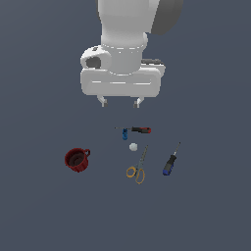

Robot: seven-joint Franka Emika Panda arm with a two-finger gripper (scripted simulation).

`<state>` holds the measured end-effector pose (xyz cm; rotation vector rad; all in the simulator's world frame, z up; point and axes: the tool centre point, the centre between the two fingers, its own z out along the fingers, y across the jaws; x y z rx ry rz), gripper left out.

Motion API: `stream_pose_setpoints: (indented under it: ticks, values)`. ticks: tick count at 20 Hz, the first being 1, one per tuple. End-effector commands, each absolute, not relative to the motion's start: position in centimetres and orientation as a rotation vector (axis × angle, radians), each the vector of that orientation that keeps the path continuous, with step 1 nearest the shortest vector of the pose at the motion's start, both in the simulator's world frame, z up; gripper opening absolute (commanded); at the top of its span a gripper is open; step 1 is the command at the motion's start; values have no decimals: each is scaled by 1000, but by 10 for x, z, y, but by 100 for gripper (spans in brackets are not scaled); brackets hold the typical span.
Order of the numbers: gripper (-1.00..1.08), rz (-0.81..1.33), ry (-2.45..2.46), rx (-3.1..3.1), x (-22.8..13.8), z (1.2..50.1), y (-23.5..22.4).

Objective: Pick up a designated object from a clutter of objects.

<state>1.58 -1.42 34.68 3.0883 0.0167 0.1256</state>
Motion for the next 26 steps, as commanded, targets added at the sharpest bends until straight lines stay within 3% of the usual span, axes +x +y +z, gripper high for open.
stream_pose_setpoints:
  ticks: [1, 18, 26]
  values:
    - [100, 126, 17, 3088, 16, 347, -14]
    - [100, 103, 80, 3088, 16, 339, -17]
    - [100, 89, 130, 3086, 21, 302, -10]
